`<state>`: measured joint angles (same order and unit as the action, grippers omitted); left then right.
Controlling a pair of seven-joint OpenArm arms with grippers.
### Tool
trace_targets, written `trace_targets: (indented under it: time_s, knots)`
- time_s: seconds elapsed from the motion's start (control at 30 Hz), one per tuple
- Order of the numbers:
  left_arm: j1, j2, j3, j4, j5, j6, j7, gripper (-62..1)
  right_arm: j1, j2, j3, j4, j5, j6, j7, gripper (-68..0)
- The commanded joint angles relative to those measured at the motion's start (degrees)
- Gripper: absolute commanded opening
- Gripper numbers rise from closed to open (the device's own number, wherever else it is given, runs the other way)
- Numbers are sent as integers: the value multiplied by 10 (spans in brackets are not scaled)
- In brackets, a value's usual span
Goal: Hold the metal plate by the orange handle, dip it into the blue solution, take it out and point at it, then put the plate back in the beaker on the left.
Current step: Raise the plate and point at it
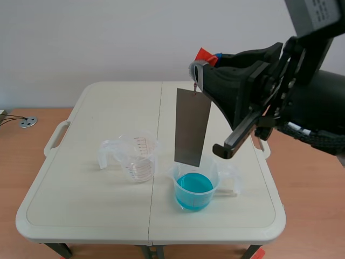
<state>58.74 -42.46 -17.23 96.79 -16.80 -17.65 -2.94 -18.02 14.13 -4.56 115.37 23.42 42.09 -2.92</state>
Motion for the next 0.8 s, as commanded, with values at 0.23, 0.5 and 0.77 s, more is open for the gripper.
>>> trace_targets:
  time_s: [0.23,0.5,0.77]
  knots:
    - [-87,2,2,15,-3,-53,0,-591,2,6,2,58,13,6,-10,-660]
    - [-187,2,49,15,-3,-96,43,-591,2,6,18,80,33,6,-23,-660]
    - [-315,2,143,15,-3,-153,92,-591,2,6,28,82,41,6,-28,-660]
